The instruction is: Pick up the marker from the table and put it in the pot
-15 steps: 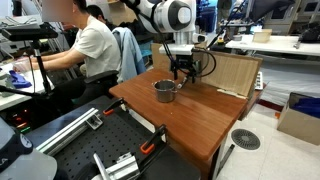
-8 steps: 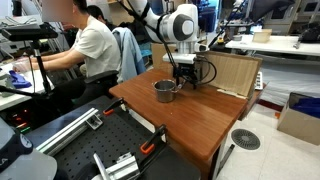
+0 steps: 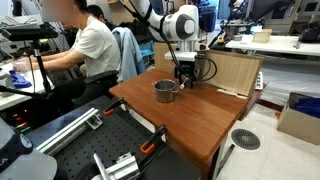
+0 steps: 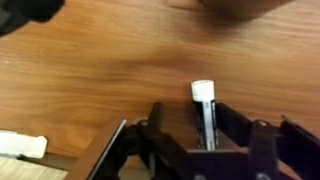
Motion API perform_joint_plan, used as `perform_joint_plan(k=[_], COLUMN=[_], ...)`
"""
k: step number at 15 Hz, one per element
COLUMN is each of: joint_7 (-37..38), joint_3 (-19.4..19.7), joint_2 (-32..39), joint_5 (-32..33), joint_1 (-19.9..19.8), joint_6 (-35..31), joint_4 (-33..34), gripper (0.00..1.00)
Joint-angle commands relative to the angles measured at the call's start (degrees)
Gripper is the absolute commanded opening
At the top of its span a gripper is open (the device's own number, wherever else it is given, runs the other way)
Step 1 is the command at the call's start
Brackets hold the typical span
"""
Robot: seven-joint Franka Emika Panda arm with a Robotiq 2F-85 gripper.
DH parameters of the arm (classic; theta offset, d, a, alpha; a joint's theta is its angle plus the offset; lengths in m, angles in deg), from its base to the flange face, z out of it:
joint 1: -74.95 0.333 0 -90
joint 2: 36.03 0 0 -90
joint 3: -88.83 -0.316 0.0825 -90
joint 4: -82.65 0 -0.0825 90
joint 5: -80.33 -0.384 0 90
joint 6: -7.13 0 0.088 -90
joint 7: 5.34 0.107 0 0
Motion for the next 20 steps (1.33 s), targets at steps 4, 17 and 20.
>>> perform_joint_plan(k=[4, 17, 20], joint_7=[-0.3, 2.1, 3.8], joint_3=[-0.3, 0.7, 1.3], joint_2=[2.2, -4.9, -9.4], joint_5=[0.1, 1.9, 3.2], joint_1=[0.0, 2.6, 3.6], joint_6=[2.3, -1.2, -3.4], joint_4=[3.7, -3.6, -8.2], gripper=[0.06, 0.06, 0.06])
